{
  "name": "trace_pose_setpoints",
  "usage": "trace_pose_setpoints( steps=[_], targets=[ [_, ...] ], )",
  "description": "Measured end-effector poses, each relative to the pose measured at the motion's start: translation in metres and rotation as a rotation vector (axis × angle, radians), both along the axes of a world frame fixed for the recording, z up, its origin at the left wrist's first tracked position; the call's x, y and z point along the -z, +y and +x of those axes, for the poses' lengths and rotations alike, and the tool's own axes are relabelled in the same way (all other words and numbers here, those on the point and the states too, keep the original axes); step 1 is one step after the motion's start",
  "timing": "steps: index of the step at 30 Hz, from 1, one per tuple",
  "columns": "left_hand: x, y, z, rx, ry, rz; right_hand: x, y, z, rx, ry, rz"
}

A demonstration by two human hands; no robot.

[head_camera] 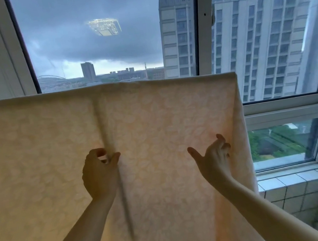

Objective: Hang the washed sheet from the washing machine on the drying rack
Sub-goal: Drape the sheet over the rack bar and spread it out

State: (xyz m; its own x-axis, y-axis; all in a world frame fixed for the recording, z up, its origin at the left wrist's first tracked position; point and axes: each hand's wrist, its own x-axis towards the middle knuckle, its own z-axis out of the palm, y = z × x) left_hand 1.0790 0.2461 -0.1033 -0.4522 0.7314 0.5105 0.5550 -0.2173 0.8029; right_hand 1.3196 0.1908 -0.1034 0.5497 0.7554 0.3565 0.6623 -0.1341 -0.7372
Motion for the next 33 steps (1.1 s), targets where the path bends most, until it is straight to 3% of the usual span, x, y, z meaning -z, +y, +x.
trace_pose_setpoints(
  steps=[6, 11, 14, 19, 24, 28, 31, 33],
  targets=[
    [0.007, -0.007, -0.009, 0.122, 0.025, 0.11, 0.006, 0.012, -0.01, -0.005, 0.07, -0.05],
    [0.018, -0.003, -0.021, 0.099, 0.095, 0.181, 0.009, 0.022, -0.019, -0.01, 0.183, -0.04],
    [0.025, -0.005, -0.022, 0.086, 0.133, 0.198, 0.011, 0.022, -0.043, -0.173, 0.287, -0.052],
    [0.029, -0.018, -0.018, 0.17, 0.086, 0.178, 0.013, 0.024, -0.098, -0.385, 0.286, -0.127],
    [0.033, -0.029, -0.024, 0.207, 0.134, 0.188, -0.005, 0.032, -0.126, -0.441, 0.621, -0.081],
    [0.04, -0.029, -0.026, 0.25, 0.116, 0.146, -0.023, 0.041, -0.148, -0.558, 0.708, -0.123],
    [0.046, -0.031, -0.028, 0.289, 0.05, 0.131, -0.029, 0.046, -0.16, -0.542, 0.655, -0.11],
    [0.044, -0.034, -0.029, 0.3, 0.0, 0.14, -0.03, 0.049, -0.163, -0.493, 0.505, -0.024]
  ],
)
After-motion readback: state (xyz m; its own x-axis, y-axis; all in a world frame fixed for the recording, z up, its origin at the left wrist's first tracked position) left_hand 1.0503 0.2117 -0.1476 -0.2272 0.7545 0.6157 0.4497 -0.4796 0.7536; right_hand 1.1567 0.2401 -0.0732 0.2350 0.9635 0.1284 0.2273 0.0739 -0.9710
